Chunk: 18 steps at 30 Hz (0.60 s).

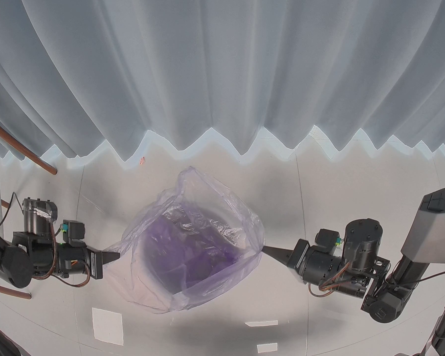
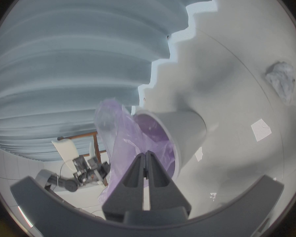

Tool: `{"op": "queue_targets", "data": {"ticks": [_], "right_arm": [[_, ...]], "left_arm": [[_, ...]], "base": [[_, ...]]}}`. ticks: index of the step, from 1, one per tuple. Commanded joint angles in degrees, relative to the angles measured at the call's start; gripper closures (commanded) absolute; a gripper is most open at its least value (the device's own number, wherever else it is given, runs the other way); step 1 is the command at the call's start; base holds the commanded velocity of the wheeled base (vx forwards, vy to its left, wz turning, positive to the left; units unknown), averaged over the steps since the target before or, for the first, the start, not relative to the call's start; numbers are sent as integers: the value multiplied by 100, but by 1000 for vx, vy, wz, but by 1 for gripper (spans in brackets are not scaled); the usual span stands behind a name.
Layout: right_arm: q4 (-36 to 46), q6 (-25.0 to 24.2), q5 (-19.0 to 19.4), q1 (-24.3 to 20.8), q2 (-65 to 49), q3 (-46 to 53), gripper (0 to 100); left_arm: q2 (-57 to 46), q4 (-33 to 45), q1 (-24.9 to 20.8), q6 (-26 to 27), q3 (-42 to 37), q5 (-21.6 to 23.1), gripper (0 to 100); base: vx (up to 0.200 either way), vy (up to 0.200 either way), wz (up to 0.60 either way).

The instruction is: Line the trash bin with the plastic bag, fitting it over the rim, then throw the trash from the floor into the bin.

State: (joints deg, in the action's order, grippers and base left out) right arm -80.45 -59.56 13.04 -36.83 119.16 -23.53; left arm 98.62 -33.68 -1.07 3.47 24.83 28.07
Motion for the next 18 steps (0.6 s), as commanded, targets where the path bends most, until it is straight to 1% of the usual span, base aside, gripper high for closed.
{"op": "queue_targets", "data": {"ticks": [1, 3, 4, 10, 14, 16, 17, 18], "right_arm": [[-33, 112, 128, 422, 213, -416, 100], [-24, 156, 119, 431, 265, -548, 100], [3, 164, 119, 519, 353, -767, 100], [126, 164, 119, 774, 916, -1664, 100], [372, 164, 119, 826, 1197, -2068, 100], [416, 173, 119, 879, 1294, -2138, 100], [407, 173, 119, 905, 1399, -2165, 100], [407, 173, 119, 905, 1399, -2165, 100]], "left_arm": [[-388, -33, 213, -13, -418, 31, 100], [-370, -33, 230, -13, -312, 31, 100], [-247, 2, 230, -101, -49, 5, 100], [272, 28, 178, -1112, 997, -57, 100], [676, 20, 230, -1244, 1410, -83, 100], [781, 20, 239, -1261, 1472, -162, 100], [940, 20, 239, -1279, 1472, -347, 100], [940, 20, 239, -1279, 1472, -347, 100]], "base": [[0, 0, 0], [0, 0, 0], [0, 0, 0], [0, 0, 0], [0, 0, 0], [0, 0, 0], [0, 0, 0], [0, 0, 0]]}}
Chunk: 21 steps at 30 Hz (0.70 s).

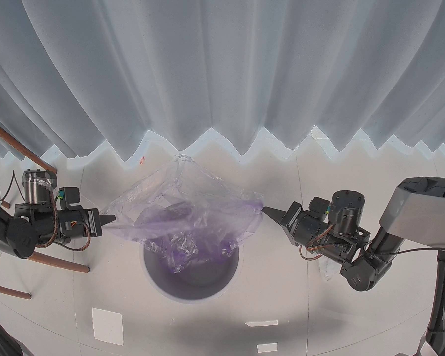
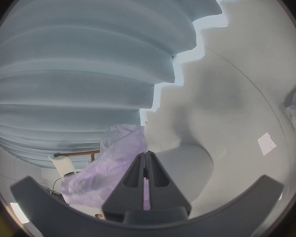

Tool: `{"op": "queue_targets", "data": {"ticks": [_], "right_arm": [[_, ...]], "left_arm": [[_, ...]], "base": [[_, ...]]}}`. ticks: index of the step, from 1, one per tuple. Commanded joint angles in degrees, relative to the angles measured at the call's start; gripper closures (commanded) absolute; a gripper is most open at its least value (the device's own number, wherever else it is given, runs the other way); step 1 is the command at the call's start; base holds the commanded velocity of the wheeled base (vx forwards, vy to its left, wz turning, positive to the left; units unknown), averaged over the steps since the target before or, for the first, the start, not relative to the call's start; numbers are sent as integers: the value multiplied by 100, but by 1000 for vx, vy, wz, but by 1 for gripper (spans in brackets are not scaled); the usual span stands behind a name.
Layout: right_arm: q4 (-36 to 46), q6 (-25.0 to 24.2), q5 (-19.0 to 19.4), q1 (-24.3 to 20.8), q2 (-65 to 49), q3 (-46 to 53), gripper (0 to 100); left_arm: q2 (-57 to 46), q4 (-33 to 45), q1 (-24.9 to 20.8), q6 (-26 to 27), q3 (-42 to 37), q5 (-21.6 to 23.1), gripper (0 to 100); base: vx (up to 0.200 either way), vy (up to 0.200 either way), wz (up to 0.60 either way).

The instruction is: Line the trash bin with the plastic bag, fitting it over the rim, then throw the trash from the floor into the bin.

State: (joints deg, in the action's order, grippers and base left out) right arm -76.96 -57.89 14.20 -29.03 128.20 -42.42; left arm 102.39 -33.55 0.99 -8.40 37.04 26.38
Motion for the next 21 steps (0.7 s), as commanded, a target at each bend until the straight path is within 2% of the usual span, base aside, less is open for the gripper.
{"op": "queue_targets", "data": {"ticks": [1, 8, 12, 16, 21], "right_arm": [[49, 6, 4, 187, 610, -258, 100], [-30, 156, -5, 266, 716, 41, 100], [-364, 164, -5, 275, 751, 314, 100], [-1067, 243, 21, 248, 759, 859, 100], [-1260, 243, 21, 143, 733, 1122, 100]], "left_arm": [[747, -11, 16, -74, 199, -353, 100], [1108, -55, 51, -13, -56, -344, 100], [1125, -64, 42, 102, -285, -335, 100], [870, -73, 51, 444, -733, -327, 100], [352, -64, -2, 409, -1032, -212, 100]], "base": [[0, 0, 0], [0, 0, 0], [0, 0, 0], [0, 0, 0], [0, 0, 0]]}}
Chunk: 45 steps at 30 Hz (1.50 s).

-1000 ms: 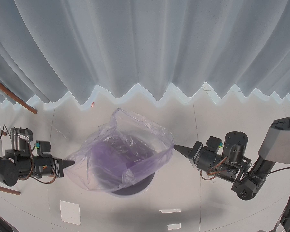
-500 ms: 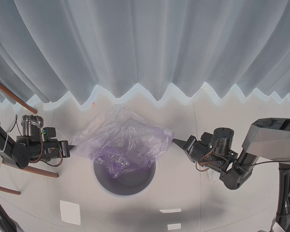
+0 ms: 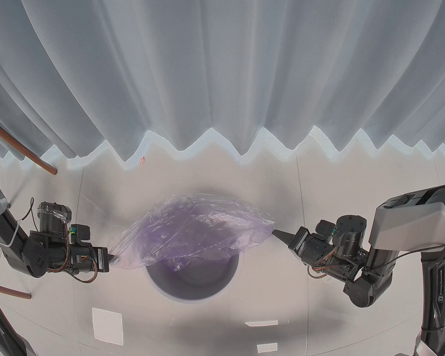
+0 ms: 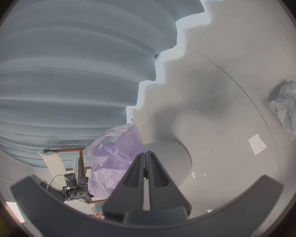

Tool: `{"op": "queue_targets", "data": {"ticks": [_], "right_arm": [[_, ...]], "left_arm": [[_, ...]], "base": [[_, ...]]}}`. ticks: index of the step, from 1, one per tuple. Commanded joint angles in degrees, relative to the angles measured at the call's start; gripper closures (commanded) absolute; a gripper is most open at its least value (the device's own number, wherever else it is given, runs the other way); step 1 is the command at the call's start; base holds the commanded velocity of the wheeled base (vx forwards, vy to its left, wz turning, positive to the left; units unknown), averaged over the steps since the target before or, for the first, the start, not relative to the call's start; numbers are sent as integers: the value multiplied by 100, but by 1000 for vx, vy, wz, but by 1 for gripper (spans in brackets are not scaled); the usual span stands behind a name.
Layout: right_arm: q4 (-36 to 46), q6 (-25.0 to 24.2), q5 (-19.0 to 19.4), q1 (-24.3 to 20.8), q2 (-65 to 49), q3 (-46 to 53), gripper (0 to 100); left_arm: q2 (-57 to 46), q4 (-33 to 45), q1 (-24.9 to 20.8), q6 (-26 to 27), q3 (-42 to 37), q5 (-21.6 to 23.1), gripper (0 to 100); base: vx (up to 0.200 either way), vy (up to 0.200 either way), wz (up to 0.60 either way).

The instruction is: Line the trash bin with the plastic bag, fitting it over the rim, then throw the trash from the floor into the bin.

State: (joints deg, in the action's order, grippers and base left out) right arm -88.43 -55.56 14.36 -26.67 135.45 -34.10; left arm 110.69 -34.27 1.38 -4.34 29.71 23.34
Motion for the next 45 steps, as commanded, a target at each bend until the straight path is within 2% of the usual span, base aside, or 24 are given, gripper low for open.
{"op": "queue_targets", "data": {"ticks": [1, 11, 16, 17, 21, 23, 25, 26, 28, 29, 31, 32, 34, 37, 42, 45], "right_arm": [[-113, 11, 5, -101, 8, 298, 100], [-131, 37, -12, -180, -1, 351, 100], [-131, 292, -30, -198, -168, 439, 100], [-131, 292, -30, -224, -221, 483, 0], [-131, 204, -30, -224, -467, 659, 0], [-113, -271, -21, -259, -1029, 940, 0], [-113, -271, -21, -259, -1029, 940, 0], [-34, -780, -12, -637, -1653, 993, 0], [159, -1062, -12, -1007, -1952, 993, 0], [397, -1150, -12, -1261, -2110, 966, 0], [669, -1158, -21, -1472, -2207, 922, 0], [1179, -1185, -47, -1841, -2321, 782, 0], [1618, -1264, -56, -2096, -2383, 527, 0], [2242, -1501, -65, -2263, -2356, 26, 0], [3376, -1844, -74, -2272, -1979, -1108, 0], [3798, -1941, -65, -2290, -1829, -1600, 0]], "left_arm": [[-496, 8, -50, 3, -308, 109, 100], [-557, -1, 3, -146, -457, 346, 100], [-1032, -27, -67, -383, -475, 399, 100], [-1067, -36, -94, -445, -501, 399, 100], [-1102, -54, -190, -498, -589, 390, 100], [-1146, -54, -155, -489, -668, 390, 100], [-1146, -54, -155, -489, -668, 390, 100], [-1287, -54, -120, -498, -659, 399, 100], [-1436, -36, -138, -506, -686, 399, 100], [-1507, -19, -182, -506, -738, 399, 100], [-1559, -45, -217, -498, -818, 408, 100], [-1647, -54, -322, -489, -932, 408, 100], [-1753, -45, -419, -498, -1002, 408, 100], [-1805, -54, -507, -498, -1072, 408, 100], [-1876, -54, -551, -480, -1134, 425, 100], [-2016, -54, -551, -471, -1187, 663, 100]], "base": [[0, 0, 0], [0, 0, 0], [0, 0, 0], [0, 0, 0], [0, 0, 0], [0, 0, 0], [0, 0, 0], [0, 0, 0], [0, 0, 0], [0, 0, 0], [0, 0, 0], [0, 0, 0], [0, 0, 0], [0, 0, 0], [0, 0, 0], [0, 0, 0]]}}
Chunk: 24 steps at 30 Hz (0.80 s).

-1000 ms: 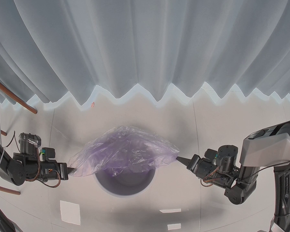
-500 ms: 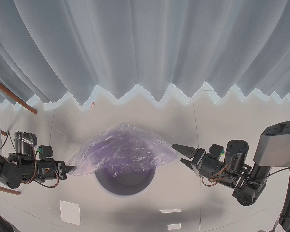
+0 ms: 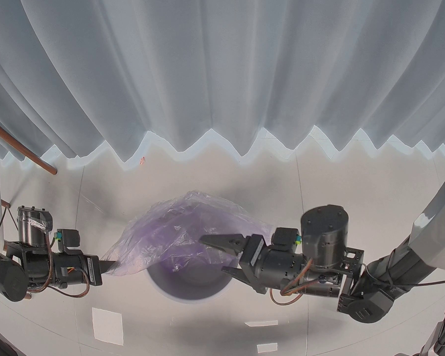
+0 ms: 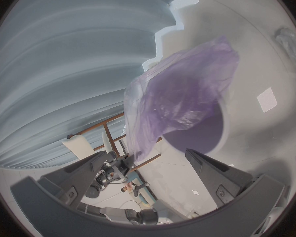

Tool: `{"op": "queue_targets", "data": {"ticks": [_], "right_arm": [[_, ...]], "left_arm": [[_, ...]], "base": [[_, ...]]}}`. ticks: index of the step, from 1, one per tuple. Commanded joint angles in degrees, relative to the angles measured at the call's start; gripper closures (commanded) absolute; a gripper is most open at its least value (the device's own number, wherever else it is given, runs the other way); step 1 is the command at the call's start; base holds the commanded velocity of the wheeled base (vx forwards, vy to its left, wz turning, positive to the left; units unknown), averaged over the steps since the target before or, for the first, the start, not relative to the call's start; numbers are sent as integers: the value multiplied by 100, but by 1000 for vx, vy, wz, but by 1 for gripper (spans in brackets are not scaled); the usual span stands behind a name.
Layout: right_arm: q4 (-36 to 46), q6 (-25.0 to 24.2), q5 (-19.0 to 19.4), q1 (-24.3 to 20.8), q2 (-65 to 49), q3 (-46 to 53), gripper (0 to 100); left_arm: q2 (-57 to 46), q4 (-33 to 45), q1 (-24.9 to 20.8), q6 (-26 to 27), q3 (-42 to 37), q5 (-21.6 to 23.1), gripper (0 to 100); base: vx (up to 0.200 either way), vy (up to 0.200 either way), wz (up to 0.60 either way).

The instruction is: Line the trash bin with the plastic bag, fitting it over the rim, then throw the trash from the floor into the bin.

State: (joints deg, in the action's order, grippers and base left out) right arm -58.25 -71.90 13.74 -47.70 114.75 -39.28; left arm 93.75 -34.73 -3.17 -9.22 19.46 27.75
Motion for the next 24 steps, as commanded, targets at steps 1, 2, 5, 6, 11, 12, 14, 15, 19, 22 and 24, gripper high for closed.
{"op": "queue_targets", "data": {"ticks": [1, 2, 5, 6, 11, 12, 14, 15, 19, 22, 24], "right_arm": [[815, -333, -3, -196, 267, -1135, 0], [973, -448, -3, -257, 381, -1398, 0], [1404, -588, -3, -275, 584, -1855, 0], [1659, -615, -3, -275, 654, -2066, 0], [2081, -720, -3, -257, 926, -2453, 0], [2116, -729, -3, -240, 1058, -2576, 0], [2151, -755, 6, -196, 1199, -2708, 0], [2160, -782, 6, -178, 1269, -2761, 0], [2204, -799, 6, -152, 1454, -2866, 0], [2195, -799, 6, -152, 1603, -2989, 0], [2195, -799, 6, -152, 1612, -2989, 0]], "left_arm": [[-348, -7, -96, 16, -179, 284, 100], [-471, -7, -87, 8, -232, 495, 100], [-586, 1, -96, 8, -293, 609, 100], [-594, 1, -96, 34, -320, 609, 100], [-612, 1, -96, 43, -346, 592, 100], [-629, 1, -96, 43, -346, 592, 100], [-647, -7, -87, 51, -346, 592, 100], [-700, -7, -70, 51, -337, 592, 100], [-876, 45, -70, 25, -346, 609, 100], [-902, 45, -70, 25, -346, 609, 100], [-902, 45, -70, 25, -346, 600, 100]], "base": [[0, 0, 0], [0, 0, 0], [0, 0, 0], [0, 0, 0], [0, 0, 0], [0, 0, 0], [0, 0, 0], [0, 0, 0], [0, 0, 0], [0, 0, 0], [0, 0, 0]]}}
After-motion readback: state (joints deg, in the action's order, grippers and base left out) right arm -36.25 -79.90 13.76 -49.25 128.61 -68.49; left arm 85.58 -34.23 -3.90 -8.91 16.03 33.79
